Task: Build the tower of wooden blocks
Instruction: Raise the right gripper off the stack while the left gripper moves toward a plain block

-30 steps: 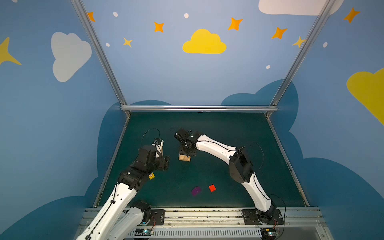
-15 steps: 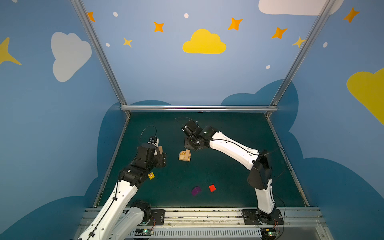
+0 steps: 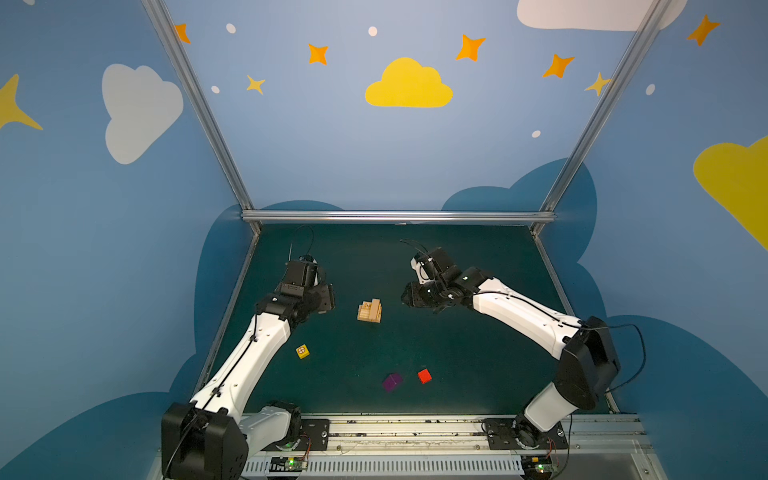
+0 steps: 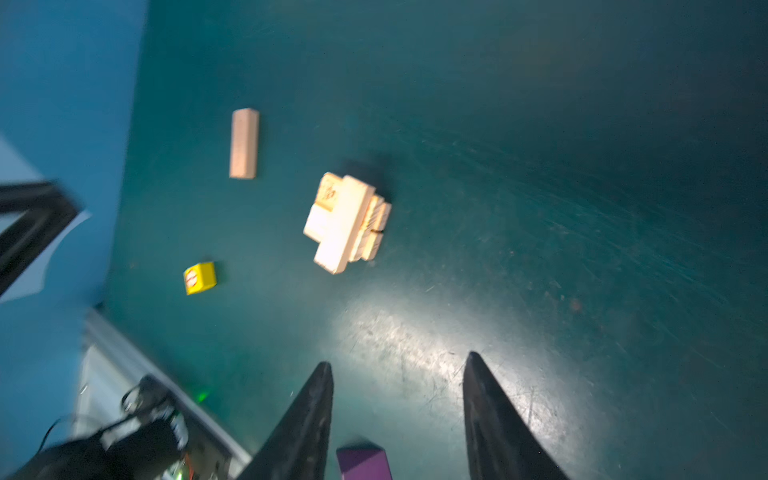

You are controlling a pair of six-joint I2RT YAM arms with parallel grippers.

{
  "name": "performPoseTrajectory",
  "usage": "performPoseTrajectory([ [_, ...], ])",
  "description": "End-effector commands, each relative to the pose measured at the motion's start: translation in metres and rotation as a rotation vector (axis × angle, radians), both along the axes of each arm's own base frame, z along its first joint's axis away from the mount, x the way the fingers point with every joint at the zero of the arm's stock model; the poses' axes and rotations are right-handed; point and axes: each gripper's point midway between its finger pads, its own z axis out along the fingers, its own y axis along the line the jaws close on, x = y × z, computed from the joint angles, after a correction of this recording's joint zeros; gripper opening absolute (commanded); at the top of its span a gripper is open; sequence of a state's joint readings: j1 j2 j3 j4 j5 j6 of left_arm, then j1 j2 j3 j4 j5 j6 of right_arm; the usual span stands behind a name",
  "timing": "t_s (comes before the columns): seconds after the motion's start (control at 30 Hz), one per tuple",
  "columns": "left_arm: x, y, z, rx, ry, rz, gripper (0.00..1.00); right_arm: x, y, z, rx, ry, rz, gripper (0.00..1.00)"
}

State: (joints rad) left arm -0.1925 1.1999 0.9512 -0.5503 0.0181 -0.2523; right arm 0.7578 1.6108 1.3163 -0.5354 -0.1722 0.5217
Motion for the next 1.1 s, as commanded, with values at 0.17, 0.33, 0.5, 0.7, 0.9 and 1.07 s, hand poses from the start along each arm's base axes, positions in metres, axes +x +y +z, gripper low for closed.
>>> performPoseTrajectory([
  [0.17,0.018,0.019,-0.006,-0.030,0.032,0.082,0.62,-0.033,0.021,0.038,0.187,-0.089,0.265,0.47],
  [0.33,0.026,0.031,-0.011,-0.046,0.017,0.100,0.60,-0.040,0.029,0.039,0.229,-0.088,0.329,0.47],
  [0.5,0.034,0.029,-0.030,-0.116,0.072,0.101,0.59,-0.044,0.036,0.036,0.239,-0.076,0.378,0.46],
  [0.7,0.039,0.026,-0.064,-0.135,0.255,0.080,0.57,-0.046,0.043,0.038,0.279,-0.047,0.389,0.47],
  [0.9,0.042,0.022,-0.082,-0.164,0.325,0.086,0.52,-0.044,0.050,0.036,0.294,-0.022,0.394,0.47],
  [1.07,0.042,0.026,-0.085,-0.132,0.340,0.093,0.53,-0.041,0.054,0.037,0.310,0.006,0.398,0.47],
])
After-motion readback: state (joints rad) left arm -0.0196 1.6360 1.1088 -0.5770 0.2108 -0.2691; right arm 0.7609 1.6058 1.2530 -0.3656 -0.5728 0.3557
